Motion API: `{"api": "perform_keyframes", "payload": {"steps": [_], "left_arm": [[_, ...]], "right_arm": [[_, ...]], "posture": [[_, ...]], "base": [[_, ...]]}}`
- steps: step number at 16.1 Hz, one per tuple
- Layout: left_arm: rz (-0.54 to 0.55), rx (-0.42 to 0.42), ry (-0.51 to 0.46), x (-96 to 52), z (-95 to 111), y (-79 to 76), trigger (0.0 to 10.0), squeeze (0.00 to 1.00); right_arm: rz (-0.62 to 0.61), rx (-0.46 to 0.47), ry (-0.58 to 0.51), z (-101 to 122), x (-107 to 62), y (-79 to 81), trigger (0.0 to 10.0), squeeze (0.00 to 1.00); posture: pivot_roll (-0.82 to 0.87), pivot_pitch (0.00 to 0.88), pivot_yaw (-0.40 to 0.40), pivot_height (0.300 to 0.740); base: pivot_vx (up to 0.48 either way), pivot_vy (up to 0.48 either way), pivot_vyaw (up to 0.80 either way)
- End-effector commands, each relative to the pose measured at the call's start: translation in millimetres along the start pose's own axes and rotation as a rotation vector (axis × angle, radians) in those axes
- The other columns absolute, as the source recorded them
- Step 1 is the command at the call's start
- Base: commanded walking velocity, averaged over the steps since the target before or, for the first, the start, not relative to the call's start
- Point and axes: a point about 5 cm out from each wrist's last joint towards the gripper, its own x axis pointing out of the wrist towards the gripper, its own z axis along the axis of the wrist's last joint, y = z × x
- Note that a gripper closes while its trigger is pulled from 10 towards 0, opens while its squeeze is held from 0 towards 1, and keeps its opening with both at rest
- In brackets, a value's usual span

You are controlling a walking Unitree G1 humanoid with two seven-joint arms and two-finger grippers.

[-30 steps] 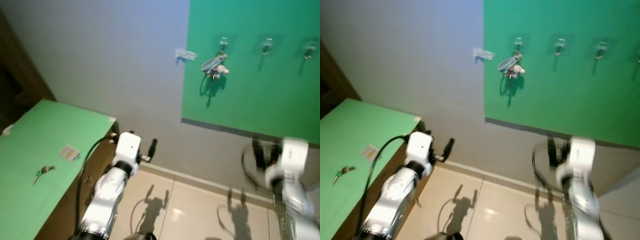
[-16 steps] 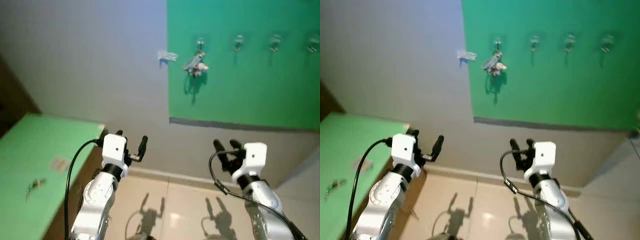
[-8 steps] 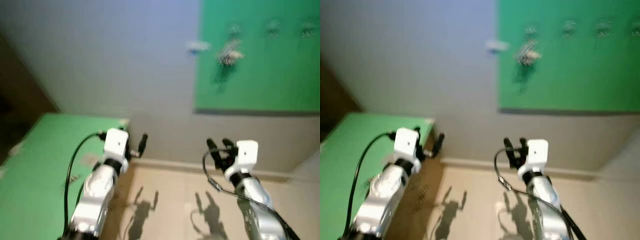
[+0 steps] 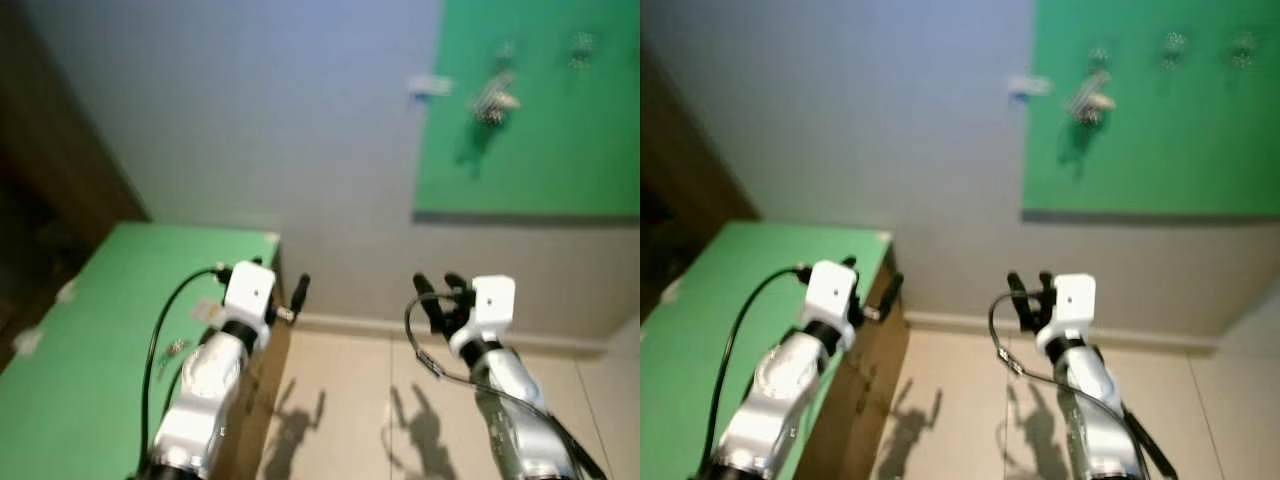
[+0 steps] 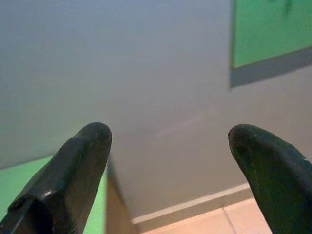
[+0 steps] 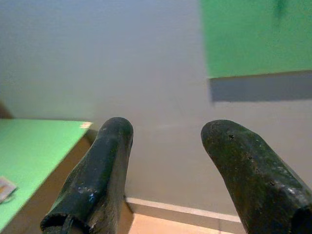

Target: Hang keys on a hook

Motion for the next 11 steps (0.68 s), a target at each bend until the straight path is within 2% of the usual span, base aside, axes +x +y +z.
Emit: {"api": "perform_keyframes", "payload": {"steps": [1, 6, 9, 10, 11], "left_arm": [[-0.016, 0.026, -0.007, 1.0, 3.0, 0.5, 10.0, 0.00], [0.006, 0.027, 0.020, 2.2, -0.1, 1.1, 10.0, 0.00], [0.036, 0.048, 0.043, 2.5, -2.5, 3.3, 10.0, 0.00], [0.053, 0.058, 0.056, 2.5, -4.3, 4.4, 10.0, 0.00], [0.092, 0.126, 0.055, 2.9, -3.4, 7.6, 10.0, 0.00]], "right_arm": [[0.023, -0.006, -0.012, 1.7, 3.6, 3.7, 10.0, 0.00], [0.044, -0.003, -0.005, 1.8, 6.3, 4.8, 10.0, 0.00], [0.061, -0.005, 0.006, 1.5, 7.1, 5.4, 10.0, 0.00], [0.071, -0.003, 0.009, 1.2, 7.5, 6.2, 10.0, 0.00], [0.077, -0.003, 0.012, 0.7, 7.8, 7.1, 10.0, 0.00]], "posture": [[-0.19, 0.003, 0.126, 0.740], [-0.19, 0.000, 0.123, 0.740], [-0.19, 0.005, 0.118, 0.740], [-0.19, 0.005, 0.118, 0.740], [-0.19, 0.012, 0.117, 0.740]], "base": [[0.480, 0.000, 0.00], [0.444, 0.000, 0.08], [0.000, 0.000, 0.00], [0.000, 0.000, 0.74], [0.000, 0.000, 0.71]]}}
